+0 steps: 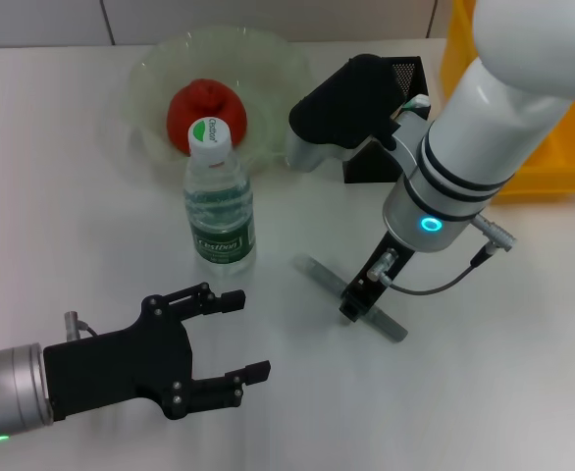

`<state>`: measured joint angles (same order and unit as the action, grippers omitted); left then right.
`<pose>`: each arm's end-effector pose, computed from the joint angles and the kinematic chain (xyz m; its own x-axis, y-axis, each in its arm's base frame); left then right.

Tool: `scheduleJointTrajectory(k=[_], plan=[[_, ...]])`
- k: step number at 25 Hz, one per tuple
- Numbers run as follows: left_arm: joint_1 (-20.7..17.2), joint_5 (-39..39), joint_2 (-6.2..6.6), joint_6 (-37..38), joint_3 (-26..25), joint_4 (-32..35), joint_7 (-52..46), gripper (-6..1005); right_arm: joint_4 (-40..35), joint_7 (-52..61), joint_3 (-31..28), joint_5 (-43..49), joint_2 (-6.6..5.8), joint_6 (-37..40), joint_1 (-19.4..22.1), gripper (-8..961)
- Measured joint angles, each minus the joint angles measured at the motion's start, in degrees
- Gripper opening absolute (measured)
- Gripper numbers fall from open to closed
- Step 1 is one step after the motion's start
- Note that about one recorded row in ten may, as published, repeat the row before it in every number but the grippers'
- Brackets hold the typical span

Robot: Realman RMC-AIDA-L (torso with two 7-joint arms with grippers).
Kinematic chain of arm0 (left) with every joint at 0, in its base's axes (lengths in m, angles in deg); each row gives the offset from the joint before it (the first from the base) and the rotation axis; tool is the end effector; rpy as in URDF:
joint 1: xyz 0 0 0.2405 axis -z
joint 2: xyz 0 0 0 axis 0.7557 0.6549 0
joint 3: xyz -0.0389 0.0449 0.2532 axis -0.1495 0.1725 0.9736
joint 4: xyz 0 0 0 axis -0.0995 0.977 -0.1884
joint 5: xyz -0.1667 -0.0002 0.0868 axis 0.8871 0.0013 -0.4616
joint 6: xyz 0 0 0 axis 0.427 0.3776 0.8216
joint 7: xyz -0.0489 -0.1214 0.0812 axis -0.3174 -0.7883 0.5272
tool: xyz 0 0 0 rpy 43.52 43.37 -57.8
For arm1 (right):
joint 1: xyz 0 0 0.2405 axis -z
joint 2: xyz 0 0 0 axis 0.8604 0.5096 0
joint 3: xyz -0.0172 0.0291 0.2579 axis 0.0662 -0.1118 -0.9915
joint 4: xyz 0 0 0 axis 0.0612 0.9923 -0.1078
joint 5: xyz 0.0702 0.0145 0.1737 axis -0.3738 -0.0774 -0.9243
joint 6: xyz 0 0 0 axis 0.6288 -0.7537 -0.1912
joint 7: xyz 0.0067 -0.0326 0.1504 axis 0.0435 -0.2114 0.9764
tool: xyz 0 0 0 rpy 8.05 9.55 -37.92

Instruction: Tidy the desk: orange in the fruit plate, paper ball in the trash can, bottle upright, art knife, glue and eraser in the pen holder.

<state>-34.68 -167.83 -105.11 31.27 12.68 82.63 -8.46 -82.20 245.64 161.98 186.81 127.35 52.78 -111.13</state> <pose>-0.2758 0.2206 -0.0556 0.8120 0.1003 0.5749 0.2425 -0.9540 -0.1762 0.1493 0.3307 -0.1061 0.6507 -0.6439 0.4025 -0.5182 -0.7640 -0.3845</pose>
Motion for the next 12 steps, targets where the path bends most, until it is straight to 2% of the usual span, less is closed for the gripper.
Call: scheduleJointTrajectory(k=[12], plan=[[0.15, 0.00, -0.08, -0.15, 0.00, -0.49, 0.08, 785, 0.30, 0.00, 1.73, -0.02, 0.00, -0.11, -0.31, 198]])
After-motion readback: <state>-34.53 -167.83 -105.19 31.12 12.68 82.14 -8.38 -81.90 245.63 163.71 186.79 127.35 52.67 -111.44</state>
